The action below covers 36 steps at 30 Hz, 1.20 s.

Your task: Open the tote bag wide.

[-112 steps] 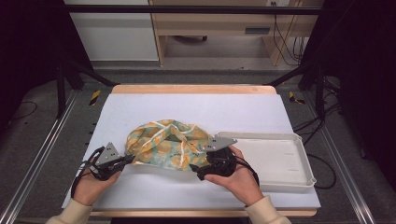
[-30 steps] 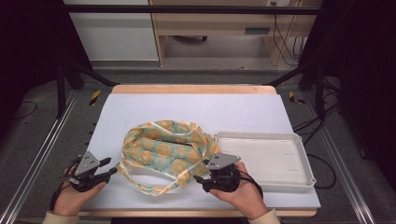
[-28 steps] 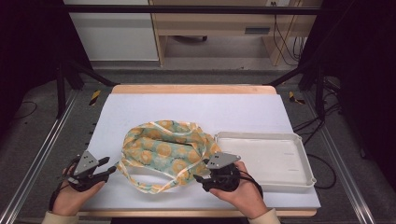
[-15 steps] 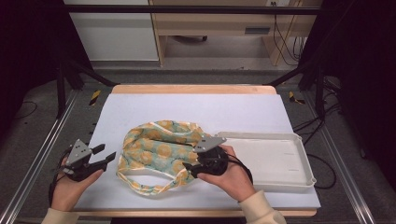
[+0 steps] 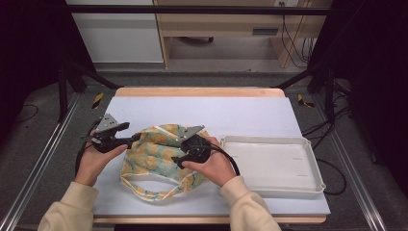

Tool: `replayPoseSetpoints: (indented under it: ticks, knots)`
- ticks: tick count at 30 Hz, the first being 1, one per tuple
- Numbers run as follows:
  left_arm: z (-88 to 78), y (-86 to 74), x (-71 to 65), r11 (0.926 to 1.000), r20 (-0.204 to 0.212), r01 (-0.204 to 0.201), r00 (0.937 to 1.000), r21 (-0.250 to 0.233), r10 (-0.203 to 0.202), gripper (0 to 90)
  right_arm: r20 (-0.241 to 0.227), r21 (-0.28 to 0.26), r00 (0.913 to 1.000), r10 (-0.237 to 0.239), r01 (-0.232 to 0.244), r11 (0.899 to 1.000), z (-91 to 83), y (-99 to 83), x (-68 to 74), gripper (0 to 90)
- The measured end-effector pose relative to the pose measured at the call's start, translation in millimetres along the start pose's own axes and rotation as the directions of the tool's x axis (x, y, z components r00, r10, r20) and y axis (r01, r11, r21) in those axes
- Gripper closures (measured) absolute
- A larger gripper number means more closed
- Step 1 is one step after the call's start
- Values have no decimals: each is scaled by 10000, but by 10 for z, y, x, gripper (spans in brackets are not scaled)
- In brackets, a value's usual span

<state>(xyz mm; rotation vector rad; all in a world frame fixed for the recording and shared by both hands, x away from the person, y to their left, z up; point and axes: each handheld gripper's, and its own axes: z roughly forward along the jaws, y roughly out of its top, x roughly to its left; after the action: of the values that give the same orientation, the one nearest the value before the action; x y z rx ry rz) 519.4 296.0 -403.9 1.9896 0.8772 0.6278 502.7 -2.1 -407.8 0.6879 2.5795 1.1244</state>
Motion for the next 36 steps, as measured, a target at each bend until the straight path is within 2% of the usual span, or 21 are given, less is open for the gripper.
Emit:
replayPoseSetpoints:
  ticks: [4, 6, 10, 11, 13, 16, 20, 23, 27, 28, 32, 34, 36]
  knots:
    - [-6, -151, -44, 9997, 66, 136, 9999, 178, -137, 353, 19, 112, 10000, 61, -61, 9999, 137, 21, -25, 356]
    - [5, -169, -58, 9995, 98, 140, 9998, 283, -143, 358, 11, 152, 10000, 55, -55, 9999, 157, 24, -25, 358]
    - [17, -150, -100, 9996, 137, 1, 9999, 298, -5, 368, -94, 313, 10000, -5, 8, 9995, 218, 6, -34, 450]
    - [17, -150, -100, 9996, 137, 1, 9999, 298, -5, 368, -94, 313, 10000, -5, 8, 9995, 218, 6, -34, 450]
    - [11, -131, -114, 9994, 124, -92, 9999, 322, 88, 371, -202, 380, 9997, -162, 169, 9991, 223, -2, -14, 534]
    - [-5, -108, -118, 9997, 109, -114, 9999, 214, 112, 384, -282, 307, 9984, -491, 499, 9983, 181, -17, 29, 712]
    - [-23, -80, -117, 9998, 138, -159, 9998, 132, 158, 403, -324, 229, 9976, -614, 622, 9978, 146, -35, 70, 769]
    - [-35, -56, -101, 9998, 104, -211, 9997, 50, 210, 430, -435, 83, 9967, -690, 694, 9976, 109, -70, 133, 855]
    - [1, -26, -59, 9996, 167, -233, 9996, 156, 230, 439, -381, -101, 9969, -692, 688, 9976, 49, -109, 216, 871]
    - [49, -15, -46, 9988, 292, -320, 9991, 370, 309, 439, -404, -159, 9962, -766, 760, 9970, 42, -117, 223, 873]
    - [147, -7, -49, 9956, 437, -570, 9976, 738, 538, 444, -417, -197, 9966, -716, 709, 9973, 28, -142, 261, 874]
    - [171, -7, -54, 9952, 447, -594, 9974, 774, 560, 471, -421, -209, 9964, -740, 732, 9971, 27, -143, 266, 876]
    - [212, 6, -66, 9937, 365, -618, 9976, 939, 586, 585, -416, -233, 9961, -781, 772, 9967, 11, -145, 275, 882]
